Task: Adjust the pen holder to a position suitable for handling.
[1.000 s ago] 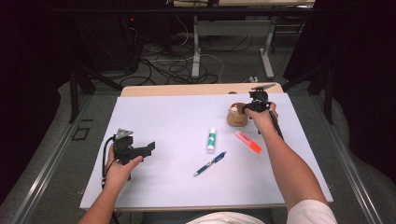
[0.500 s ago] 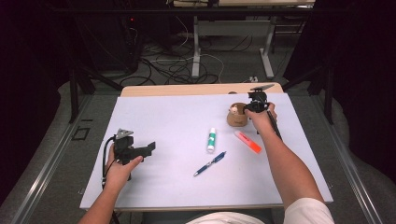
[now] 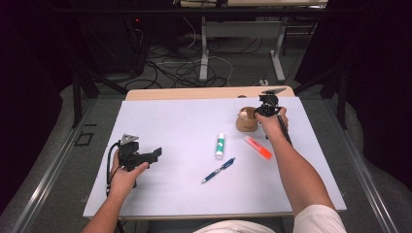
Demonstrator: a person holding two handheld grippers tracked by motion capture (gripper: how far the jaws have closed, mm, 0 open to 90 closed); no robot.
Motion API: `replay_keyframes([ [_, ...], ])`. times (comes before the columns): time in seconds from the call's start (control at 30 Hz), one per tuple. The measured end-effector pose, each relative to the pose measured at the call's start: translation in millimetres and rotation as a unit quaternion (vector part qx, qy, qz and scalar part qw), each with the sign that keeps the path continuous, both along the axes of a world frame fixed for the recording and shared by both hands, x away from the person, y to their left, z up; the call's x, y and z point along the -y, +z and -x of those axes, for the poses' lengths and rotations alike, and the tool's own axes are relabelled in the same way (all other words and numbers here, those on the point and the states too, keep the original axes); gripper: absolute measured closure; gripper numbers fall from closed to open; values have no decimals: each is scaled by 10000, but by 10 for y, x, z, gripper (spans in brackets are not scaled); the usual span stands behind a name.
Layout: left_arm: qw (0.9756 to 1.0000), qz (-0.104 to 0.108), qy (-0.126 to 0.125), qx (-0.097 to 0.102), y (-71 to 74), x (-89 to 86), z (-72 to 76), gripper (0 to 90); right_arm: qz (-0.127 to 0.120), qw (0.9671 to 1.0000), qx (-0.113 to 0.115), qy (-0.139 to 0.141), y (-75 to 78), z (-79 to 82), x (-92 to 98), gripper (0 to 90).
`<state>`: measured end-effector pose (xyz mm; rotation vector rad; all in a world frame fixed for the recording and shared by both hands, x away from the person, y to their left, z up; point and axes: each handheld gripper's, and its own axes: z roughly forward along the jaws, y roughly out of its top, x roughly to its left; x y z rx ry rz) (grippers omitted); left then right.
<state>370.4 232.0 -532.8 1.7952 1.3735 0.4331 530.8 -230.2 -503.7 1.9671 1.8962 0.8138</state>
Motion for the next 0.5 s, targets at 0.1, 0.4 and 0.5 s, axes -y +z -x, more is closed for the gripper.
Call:
replay_keyframes([
  [0.1, 10000, -15, -7, -6, 2, 3, 2, 10, 63, 10000, 12, -11, 0, 1, -8, 793],
  [0.4, 10000, 8, 2, 18, -5, 8, 1, 10, 227, 9995, -122, -204, 36, -4, -69, 809],
  [0.5, 10000, 26, 13, 40, -12, 14, -2, 10, 327, 9991, -120, -222, 41, -8, -92, 816],
])
